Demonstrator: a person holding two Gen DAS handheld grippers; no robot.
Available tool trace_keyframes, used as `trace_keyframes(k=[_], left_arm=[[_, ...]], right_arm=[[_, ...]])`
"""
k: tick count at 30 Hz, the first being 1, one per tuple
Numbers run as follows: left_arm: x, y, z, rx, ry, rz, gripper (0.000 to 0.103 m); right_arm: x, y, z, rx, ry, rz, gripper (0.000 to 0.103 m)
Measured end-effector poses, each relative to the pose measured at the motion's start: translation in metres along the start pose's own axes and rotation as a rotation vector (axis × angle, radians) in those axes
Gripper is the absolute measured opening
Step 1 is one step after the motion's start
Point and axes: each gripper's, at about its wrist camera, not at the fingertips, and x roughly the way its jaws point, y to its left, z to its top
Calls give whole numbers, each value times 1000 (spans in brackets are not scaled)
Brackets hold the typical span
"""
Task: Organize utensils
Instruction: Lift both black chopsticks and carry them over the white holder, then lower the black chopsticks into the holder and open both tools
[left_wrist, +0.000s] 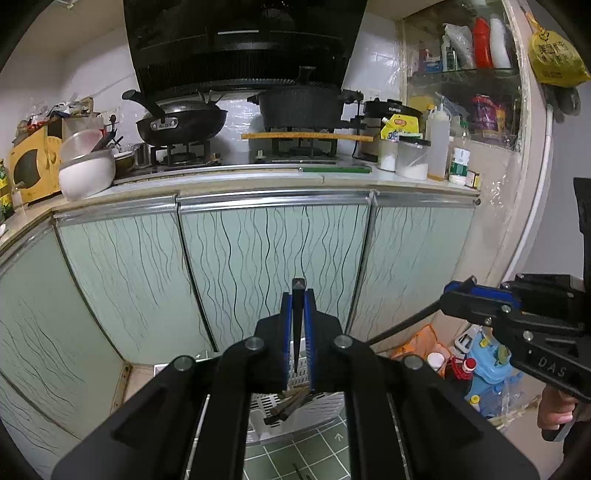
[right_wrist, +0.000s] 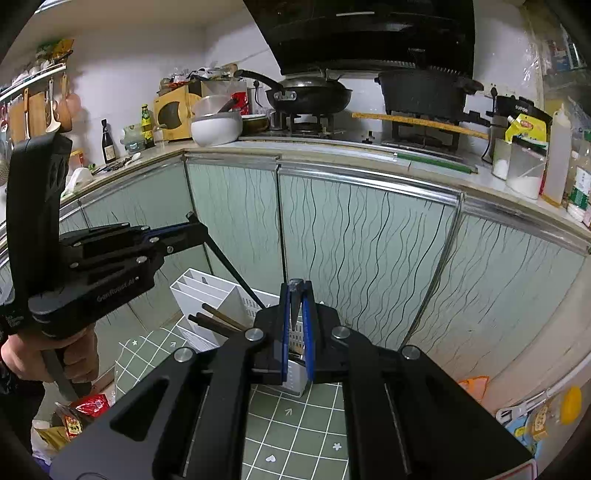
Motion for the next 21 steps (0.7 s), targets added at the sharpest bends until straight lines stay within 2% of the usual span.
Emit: trace_keyframes(k=[10, 12, 13, 14, 15, 16, 18, 19, 21], left_arm=[[17, 1, -14, 3, 16, 4, 8], [17, 3, -18, 2, 26, 5, 9], [17, 4, -19, 1, 26, 15, 17], [15, 6, -20, 0, 22, 36, 50], [11, 8, -21, -7, 8, 56, 69], [7, 10, -21, -16, -17, 68, 94], [-2, 12, -22, -9, -51, 99, 98], [-4, 12, -22, 3, -46, 115, 99], [-8, 11, -24, 16, -42, 138, 99]], right_arm=[[24, -4, -11, -2, 4, -15, 6], [26, -6, -11, 0, 6, -21, 11], [27, -6, -11, 2, 11, -24, 37], [26, -7, -12, 1, 7, -33, 64], [23, -7, -12, -1, -10, -44, 72], [20, -7, -13, -2, -27, -66, 78], [16, -9, -13, 5, -39, -75, 87], [14, -9, -13, 10, -43, -83, 96], [11, -8, -14, 7, -48, -103, 96]])
